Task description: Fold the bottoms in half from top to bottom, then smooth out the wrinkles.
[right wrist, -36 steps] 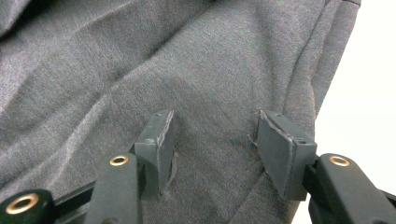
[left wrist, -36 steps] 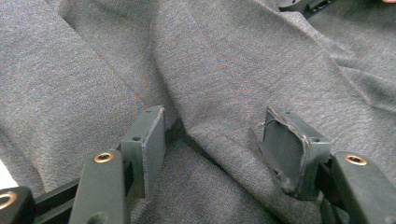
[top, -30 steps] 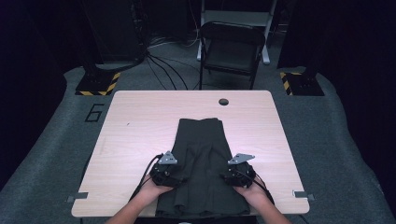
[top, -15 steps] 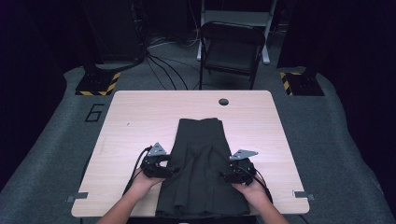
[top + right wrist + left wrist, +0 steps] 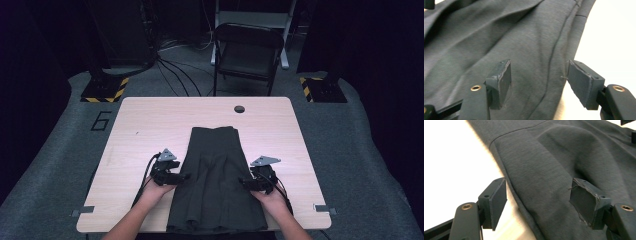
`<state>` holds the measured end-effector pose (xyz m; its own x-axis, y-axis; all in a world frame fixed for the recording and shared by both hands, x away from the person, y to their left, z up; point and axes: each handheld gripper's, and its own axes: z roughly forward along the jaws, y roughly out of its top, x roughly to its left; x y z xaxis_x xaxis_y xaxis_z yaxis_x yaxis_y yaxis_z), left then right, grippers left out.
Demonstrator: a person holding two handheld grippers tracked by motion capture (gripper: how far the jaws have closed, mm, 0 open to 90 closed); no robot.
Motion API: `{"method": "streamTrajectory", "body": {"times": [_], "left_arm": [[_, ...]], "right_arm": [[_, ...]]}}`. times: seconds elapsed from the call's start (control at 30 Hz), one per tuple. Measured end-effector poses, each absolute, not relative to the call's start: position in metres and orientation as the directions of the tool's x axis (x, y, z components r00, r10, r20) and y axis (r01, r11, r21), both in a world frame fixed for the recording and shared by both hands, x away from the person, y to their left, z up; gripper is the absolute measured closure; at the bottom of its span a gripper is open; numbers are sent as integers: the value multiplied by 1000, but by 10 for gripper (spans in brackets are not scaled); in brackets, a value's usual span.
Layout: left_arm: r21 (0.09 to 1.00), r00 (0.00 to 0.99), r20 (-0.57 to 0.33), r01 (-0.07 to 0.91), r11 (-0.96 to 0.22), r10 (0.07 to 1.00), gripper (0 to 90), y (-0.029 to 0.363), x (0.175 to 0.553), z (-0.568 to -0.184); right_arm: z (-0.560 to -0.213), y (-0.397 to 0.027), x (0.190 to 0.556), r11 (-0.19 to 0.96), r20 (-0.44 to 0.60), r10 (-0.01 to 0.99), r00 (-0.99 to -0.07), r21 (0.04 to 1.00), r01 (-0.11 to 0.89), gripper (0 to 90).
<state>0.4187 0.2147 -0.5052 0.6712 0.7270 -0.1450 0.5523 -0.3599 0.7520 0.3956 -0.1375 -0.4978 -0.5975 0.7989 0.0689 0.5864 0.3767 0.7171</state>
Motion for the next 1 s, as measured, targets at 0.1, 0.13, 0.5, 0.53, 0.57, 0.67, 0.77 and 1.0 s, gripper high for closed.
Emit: {"method": "streamTrajectory", "body": {"times": [0.1, 0.13, 0.5, 0.53, 0.57, 0.67, 0.77, 1.0], "left_arm": [[747, 661, -149, 563, -355, 735, 290, 214, 422, -510], [746, 656, -150, 566, -351, 739, 289, 213, 422, -512], [726, 666, -141, 573, -381, 733, 267, 205, 423, -521], [728, 668, -142, 570, -380, 730, 275, 204, 422, -521], [728, 676, -129, 562, -393, 726, 288, 204, 422, -521], [732, 679, -143, 562, -385, 720, 340, 204, 421, -521], [740, 683, -149, 557, -377, 716, 412, 205, 418, -522], [738, 671, -168, 571, -359, 723, 611, 208, 416, -522]], "right_arm": [[-501, -139, 400, 376, 62, 807, -587, 712, 593, 351], [-502, -138, 400, 367, 68, 814, -577, 710, 601, 350], [-511, -140, 404, 373, 55, 827, -559, 691, 620, 316], [-512, -140, 405, 376, 57, 828, -557, 680, 629, 311], [-513, -140, 406, 371, 63, 829, -556, 682, 631, 311], [-515, -142, 406, 376, 72, 823, -563, 675, 635, 332], [-515, -140, 405, 382, 76, 811, -580, 683, 623, 412], [-515, -136, 403, 384, 93, 792, -604, 693, 610, 607]]}}
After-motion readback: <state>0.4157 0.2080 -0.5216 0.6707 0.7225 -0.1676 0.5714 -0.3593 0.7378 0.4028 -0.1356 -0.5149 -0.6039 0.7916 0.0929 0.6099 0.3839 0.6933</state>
